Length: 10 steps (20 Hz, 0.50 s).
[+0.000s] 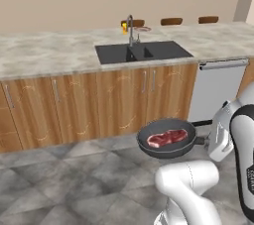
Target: Pick up the pan with the steak in it and place it on the dining table. Then place the steak on the plate.
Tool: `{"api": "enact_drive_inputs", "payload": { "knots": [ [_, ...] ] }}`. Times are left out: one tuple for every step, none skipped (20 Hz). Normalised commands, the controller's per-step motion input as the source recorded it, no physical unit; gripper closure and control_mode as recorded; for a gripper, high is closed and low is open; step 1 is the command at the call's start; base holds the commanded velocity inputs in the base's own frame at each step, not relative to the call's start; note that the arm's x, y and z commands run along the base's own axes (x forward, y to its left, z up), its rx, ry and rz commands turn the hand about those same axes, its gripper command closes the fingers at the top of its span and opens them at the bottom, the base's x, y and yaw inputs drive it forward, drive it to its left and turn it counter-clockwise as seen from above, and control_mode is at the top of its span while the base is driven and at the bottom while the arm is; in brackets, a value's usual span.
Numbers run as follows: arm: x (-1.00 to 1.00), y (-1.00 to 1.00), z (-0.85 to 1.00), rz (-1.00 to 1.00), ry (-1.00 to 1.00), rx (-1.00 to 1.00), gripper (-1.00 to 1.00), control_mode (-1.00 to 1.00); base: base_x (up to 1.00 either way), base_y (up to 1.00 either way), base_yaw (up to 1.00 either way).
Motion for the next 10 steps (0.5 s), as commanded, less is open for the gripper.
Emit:
{"api": "enact_drive_inputs", "payload": {
  "knots": [
    [0.0, 0.0, 0.0, 0.0, 0.0, 0.0, 1.0, 1.0, 0.03, 0.87, 0.0],
    [0.0, 0.0, 0.0, 0.0, 0.0, 0.0, 1.0, 1.0, 0.04, 0.92, 0.0],
    [0.0, 0.0, 0.0, 0.0, 0.0, 0.0, 1.0, 1.0, 0.05, 0.93, 0.0],
    [0.0, 0.0, 0.0, 0.0, 0.0, 0.0, 1.0, 1.0, 0.07, 0.97, 0.0],
    [0.0, 0.0, 0.0, 0.0, 0.0, 0.0, 1.0, 1.0, 0.06, 1.0, 0.0],
    [0.0, 0.0, 0.0, 0.0, 0.0, 0.0, 1.0, 1.0, 0.06, 1.0, 0.0],
    [0.0, 0.0, 0.0, 0.0, 0.0, 0.0, 1.0, 1.0, 0.05, 1.0, 0.0],
    [0.0, 0.0, 0.0, 0.0, 0.0, 0.0, 1.0, 1.0, 0.04, 1.0, 0.0],
    [0.0, 0.0, 0.0, 0.0, 0.0, 0.0, 1.0, 1.0, 0.04, 1.0, 0.0],
    [0.0, 0.0, 0.0, 0.0, 0.0, 0.0, 1.0, 1.0, 0.04, 1.0, 0.0]
  ]
}}
